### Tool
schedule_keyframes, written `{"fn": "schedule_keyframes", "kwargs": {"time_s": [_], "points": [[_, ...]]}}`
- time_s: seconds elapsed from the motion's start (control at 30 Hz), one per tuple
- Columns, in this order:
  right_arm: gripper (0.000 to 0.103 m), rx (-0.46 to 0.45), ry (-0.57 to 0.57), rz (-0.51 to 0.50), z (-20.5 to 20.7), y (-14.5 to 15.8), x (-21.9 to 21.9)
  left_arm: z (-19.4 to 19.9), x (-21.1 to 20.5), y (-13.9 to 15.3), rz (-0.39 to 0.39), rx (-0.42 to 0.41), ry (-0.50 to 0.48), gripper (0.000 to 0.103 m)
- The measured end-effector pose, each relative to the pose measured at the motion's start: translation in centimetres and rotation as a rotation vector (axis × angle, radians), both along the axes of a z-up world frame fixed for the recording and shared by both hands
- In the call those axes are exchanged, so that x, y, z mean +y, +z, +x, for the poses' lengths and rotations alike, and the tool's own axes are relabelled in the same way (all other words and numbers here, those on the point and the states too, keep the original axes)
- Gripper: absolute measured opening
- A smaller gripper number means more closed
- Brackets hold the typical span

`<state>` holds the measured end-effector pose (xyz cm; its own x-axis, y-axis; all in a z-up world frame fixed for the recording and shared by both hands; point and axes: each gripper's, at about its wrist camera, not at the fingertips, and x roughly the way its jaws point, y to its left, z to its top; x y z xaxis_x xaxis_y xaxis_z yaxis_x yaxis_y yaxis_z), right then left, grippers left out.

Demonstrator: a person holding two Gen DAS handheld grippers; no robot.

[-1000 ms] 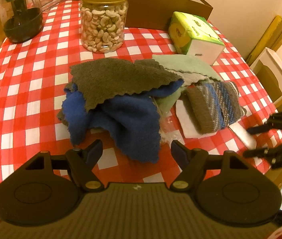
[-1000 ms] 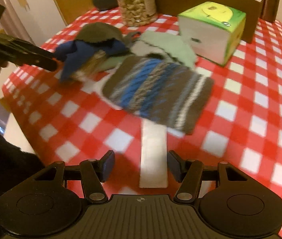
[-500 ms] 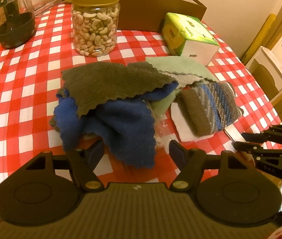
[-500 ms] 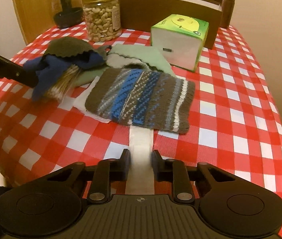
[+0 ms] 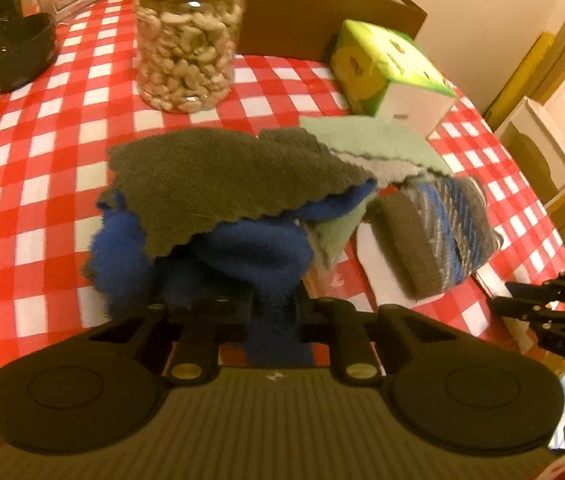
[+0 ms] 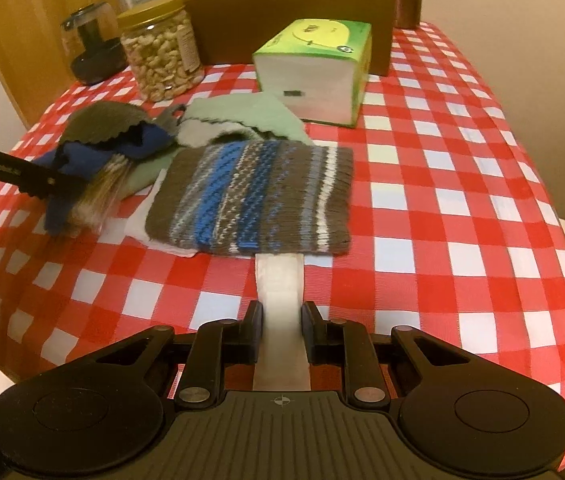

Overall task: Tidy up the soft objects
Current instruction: 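Grasp the blue cloth with the left gripper while the right holds the white strip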

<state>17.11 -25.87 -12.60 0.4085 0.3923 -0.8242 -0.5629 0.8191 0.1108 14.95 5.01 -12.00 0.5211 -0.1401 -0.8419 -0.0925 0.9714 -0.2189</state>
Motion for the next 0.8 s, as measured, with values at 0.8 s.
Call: {"fn": "schedule_keyframes", "kwargs": {"time_s": [0.8], "points": [[0.021, 0.002, -0.044, 0.013, 0.9, 0.0, -1.0, -4.0, 6.6, 2.2, -0.107, -0.035, 0.119, 0.005]]}}
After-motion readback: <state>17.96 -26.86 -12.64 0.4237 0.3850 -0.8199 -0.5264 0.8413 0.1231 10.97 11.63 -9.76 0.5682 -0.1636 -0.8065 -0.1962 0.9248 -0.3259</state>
